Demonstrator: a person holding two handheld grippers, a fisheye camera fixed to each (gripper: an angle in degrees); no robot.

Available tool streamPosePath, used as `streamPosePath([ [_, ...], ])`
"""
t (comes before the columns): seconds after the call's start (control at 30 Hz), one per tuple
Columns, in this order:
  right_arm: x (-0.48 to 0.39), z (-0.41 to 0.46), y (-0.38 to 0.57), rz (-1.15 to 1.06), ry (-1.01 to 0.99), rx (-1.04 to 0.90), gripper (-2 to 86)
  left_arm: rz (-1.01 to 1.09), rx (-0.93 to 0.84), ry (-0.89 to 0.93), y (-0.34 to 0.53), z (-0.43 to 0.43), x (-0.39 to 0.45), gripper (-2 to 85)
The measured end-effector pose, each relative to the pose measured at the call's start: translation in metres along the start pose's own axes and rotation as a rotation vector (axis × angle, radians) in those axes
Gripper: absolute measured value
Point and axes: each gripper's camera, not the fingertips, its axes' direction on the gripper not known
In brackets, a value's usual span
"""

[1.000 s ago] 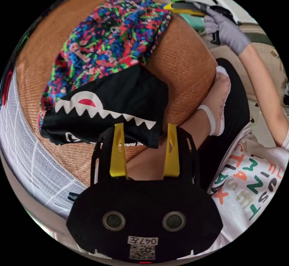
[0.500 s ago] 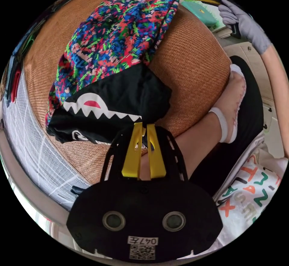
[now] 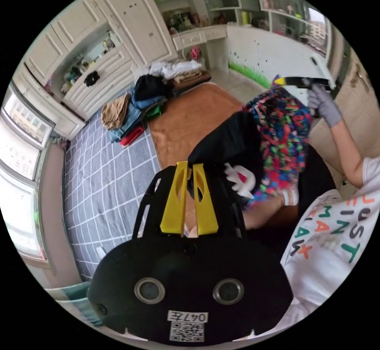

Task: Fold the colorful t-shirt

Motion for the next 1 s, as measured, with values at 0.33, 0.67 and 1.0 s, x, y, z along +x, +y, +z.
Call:
streamPosePath([
  [0.33,0.009,0.086,-0.138,-0.014,0.067,-0.095,-0.9,0.052,-0.088,-0.214,-0.098,0.078,-0.105,-0.6],
  [0.67,0.084,0.248,0.009,0.160,0.238,-0.548,-0.8,0.440,-0.654,0.115,-0.011,0.387,-0.018,2.6],
  [1.0,0.072,0.202,0.069,0.165,0.257,-0.703,10.2,0.315,-0.543,0.562,0.024,0.414,-0.121,12.7],
])
